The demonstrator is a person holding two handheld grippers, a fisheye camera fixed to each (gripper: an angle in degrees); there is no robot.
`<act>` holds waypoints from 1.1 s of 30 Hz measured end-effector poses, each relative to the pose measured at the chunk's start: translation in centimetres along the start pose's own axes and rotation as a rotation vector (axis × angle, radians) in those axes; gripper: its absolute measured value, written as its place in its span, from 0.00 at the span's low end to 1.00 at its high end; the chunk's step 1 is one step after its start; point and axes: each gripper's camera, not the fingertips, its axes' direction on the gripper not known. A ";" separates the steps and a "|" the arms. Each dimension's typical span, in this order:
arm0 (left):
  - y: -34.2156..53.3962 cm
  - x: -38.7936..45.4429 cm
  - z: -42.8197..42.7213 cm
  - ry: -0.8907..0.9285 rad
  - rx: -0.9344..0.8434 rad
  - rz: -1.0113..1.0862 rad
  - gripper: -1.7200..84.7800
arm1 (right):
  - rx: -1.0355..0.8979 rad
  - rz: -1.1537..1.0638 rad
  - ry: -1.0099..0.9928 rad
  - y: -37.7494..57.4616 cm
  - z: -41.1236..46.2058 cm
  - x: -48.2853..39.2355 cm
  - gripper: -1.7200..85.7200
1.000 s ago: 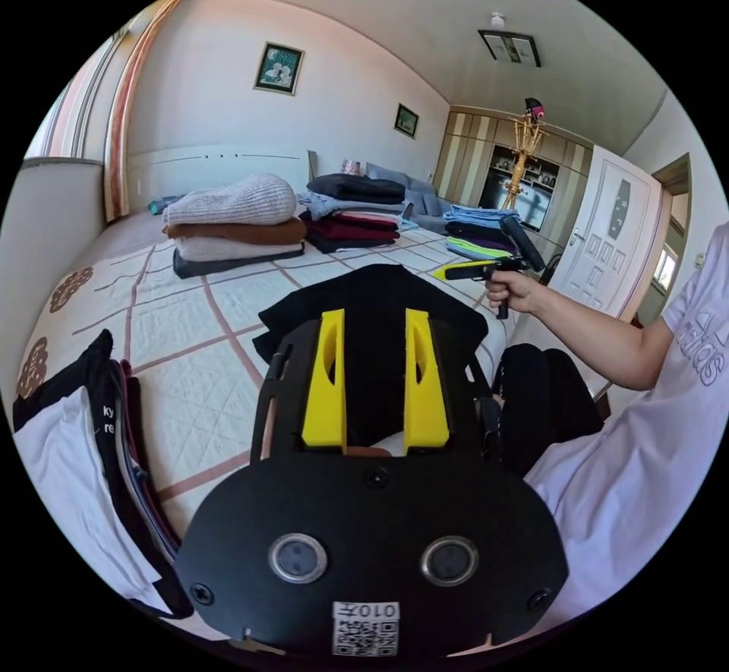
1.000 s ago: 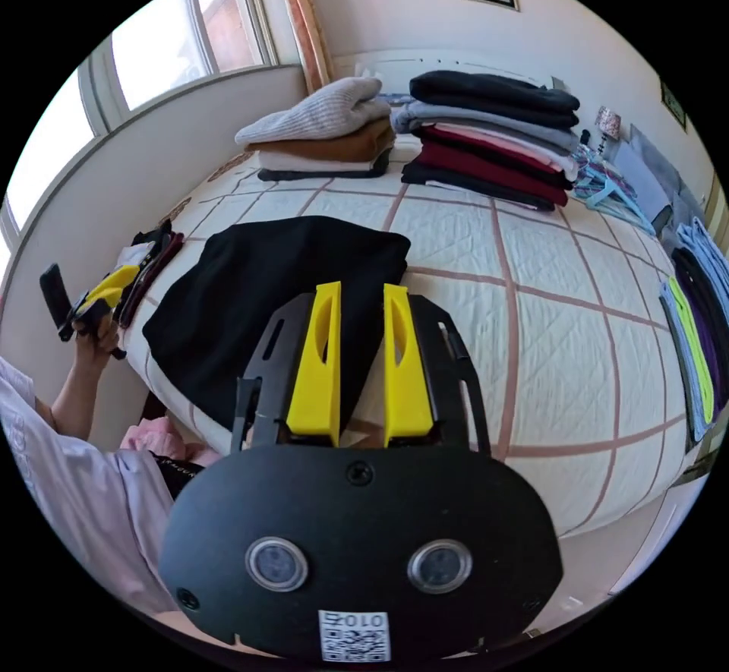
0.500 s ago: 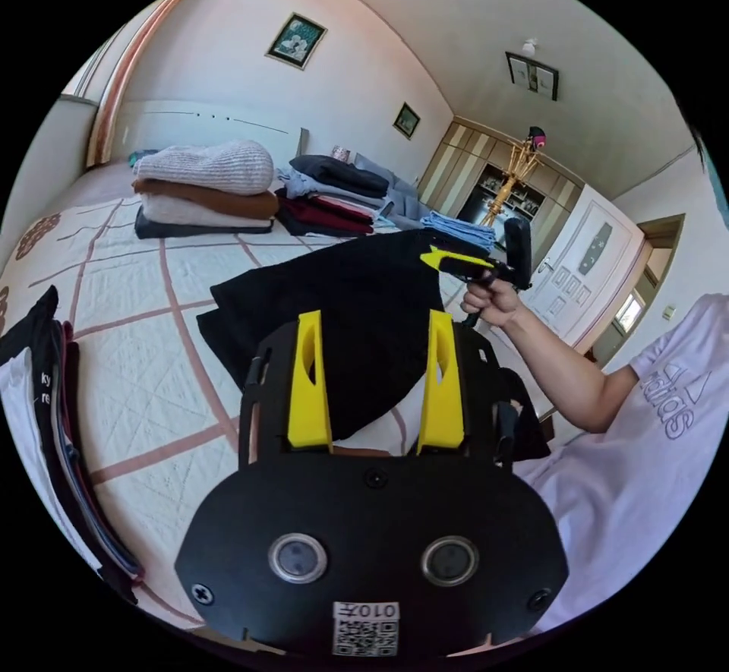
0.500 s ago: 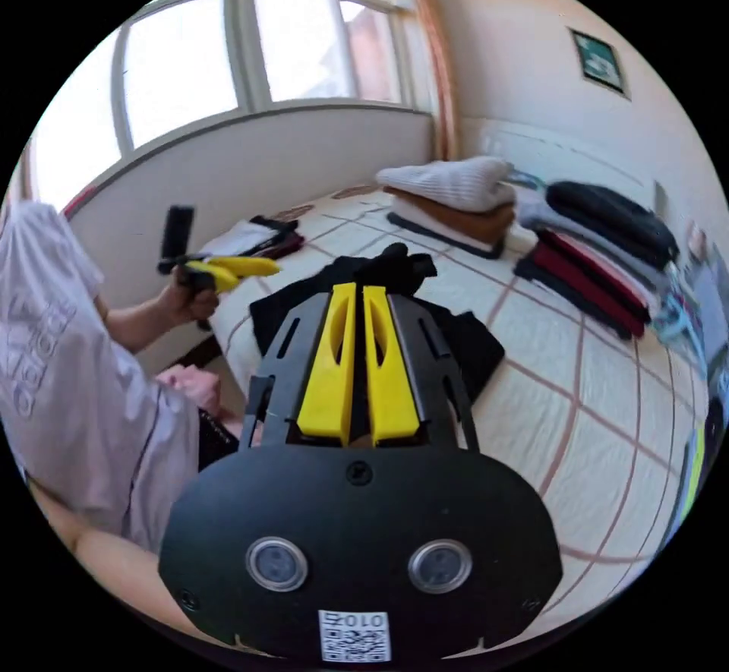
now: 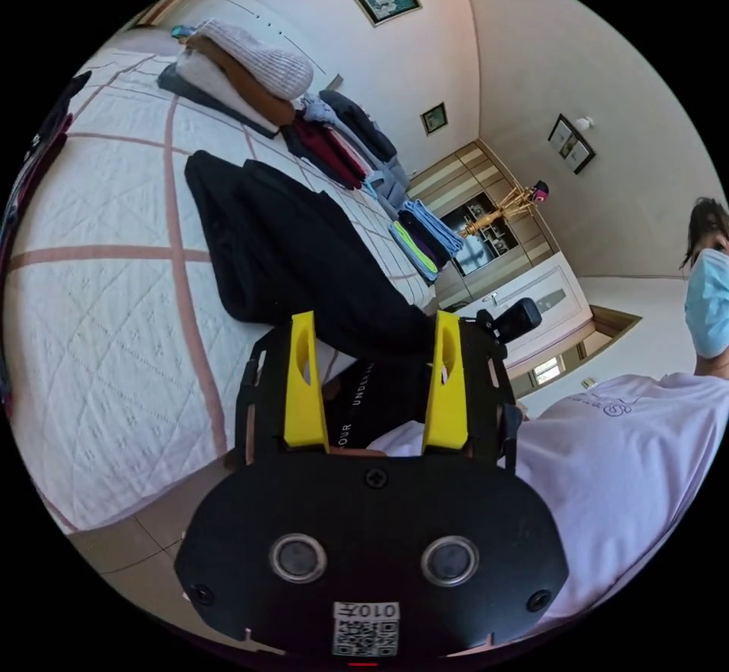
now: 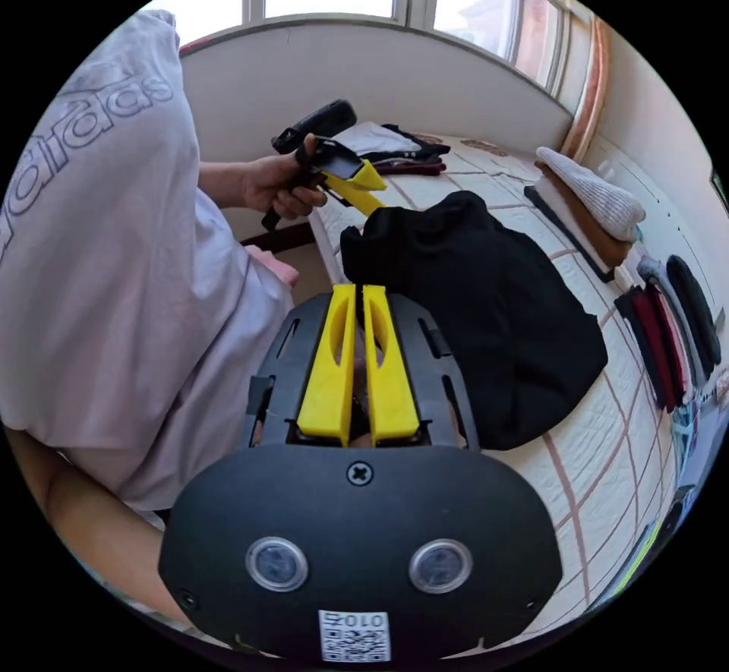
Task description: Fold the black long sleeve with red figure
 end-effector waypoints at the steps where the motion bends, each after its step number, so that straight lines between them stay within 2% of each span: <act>1: 0.0 -0.3 -1.0 -0.032 0.000 -0.001 0.27 | 0.073 0.055 0.005 0.6 -1.3 0.6 0.04; 4: -0.7 -1.3 -2.4 -0.020 0.011 -0.004 0.27 | 0.179 0.088 -0.007 1.4 -3.7 1.0 0.04; 7: -1.9 -2.9 -2.2 0.068 0.028 -0.017 0.27 | 0.104 0.019 -0.019 0.9 -3.5 0.2 0.04; 11: -2.4 -5.2 -0.5 0.073 -0.012 -0.055 0.25 | 0.059 -0.026 -0.059 0.5 -3.2 -1.3 0.04; 15: -1.5 -7.2 -0.8 0.058 0.052 -0.099 0.17 | 0.066 -0.028 -0.167 1.2 -3.7 -1.8 0.06; 18: -1.3 -6.6 -1.5 -0.005 0.063 -0.020 0.12 | 0.057 0.068 -0.202 1.4 -5.3 0.4 0.08; 21: -1.5 -5.4 -1.6 -0.063 0.039 0.084 0.11 | 0.123 0.280 0.020 1.3 -8.2 6.7 0.10; 23: -1.5 -5.2 -1.4 -0.067 0.030 0.109 0.11 | 0.114 0.426 0.246 0.1 -8.9 12.4 0.13; 26: -1.2 -6.0 -1.2 -0.054 0.036 0.079 0.10 | 0.021 0.593 0.311 -2.3 -7.3 19.6 0.16; 30: -0.3 -6.5 -1.2 -0.027 0.051 0.048 0.10 | -0.159 0.738 0.258 -3.3 -2.1 25.6 0.17; 33: -0.2 -5.8 -1.0 -0.041 0.037 0.074 0.10 | -0.198 0.834 0.083 -3.0 1.5 26.9 0.15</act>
